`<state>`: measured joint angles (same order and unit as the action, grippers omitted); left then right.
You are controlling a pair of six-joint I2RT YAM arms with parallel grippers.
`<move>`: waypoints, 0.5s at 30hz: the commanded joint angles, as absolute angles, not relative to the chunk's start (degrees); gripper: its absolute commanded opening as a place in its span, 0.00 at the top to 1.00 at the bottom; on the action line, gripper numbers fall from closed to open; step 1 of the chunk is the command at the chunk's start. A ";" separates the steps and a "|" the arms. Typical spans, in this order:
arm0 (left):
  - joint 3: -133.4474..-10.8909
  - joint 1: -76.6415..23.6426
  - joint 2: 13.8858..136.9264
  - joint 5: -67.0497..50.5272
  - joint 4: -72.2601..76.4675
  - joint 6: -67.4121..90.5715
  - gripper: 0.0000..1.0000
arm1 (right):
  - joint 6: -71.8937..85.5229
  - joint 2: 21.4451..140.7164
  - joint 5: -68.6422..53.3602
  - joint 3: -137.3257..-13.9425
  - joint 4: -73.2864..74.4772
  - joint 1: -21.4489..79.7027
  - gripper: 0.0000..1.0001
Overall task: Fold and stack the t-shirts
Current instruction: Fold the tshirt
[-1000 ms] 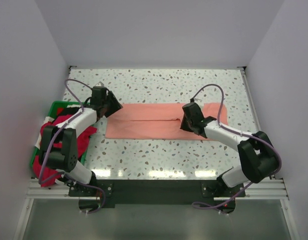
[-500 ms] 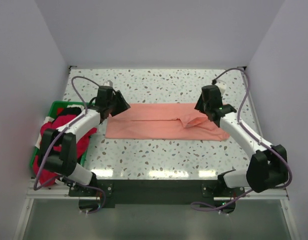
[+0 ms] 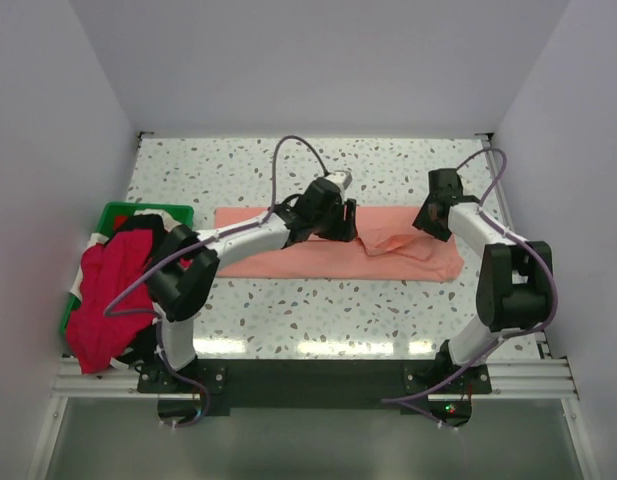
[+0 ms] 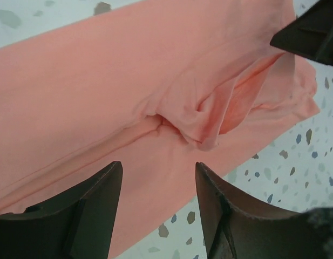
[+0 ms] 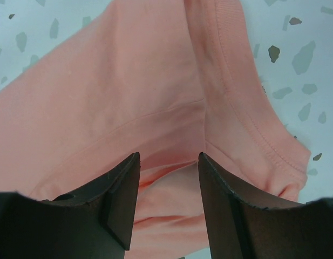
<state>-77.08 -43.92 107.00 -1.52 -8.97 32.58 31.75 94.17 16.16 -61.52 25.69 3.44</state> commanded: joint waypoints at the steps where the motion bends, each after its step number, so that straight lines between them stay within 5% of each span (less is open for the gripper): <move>1: -82.43 -47.10 110.65 -0.17 -11.07 27.34 0.37 | 30.85 93.43 15.73 -63.29 25.49 3.43 0.49; 10: -88.94 -50.80 117.15 2.72 -12.13 25.40 0.33 | 30.76 91.06 15.29 -57.66 23.73 3.43 0.51; 15: -92.10 -51.59 119.44 3.34 -12.92 25.31 0.34 | 30.94 87.90 14.24 -54.94 23.29 3.43 0.64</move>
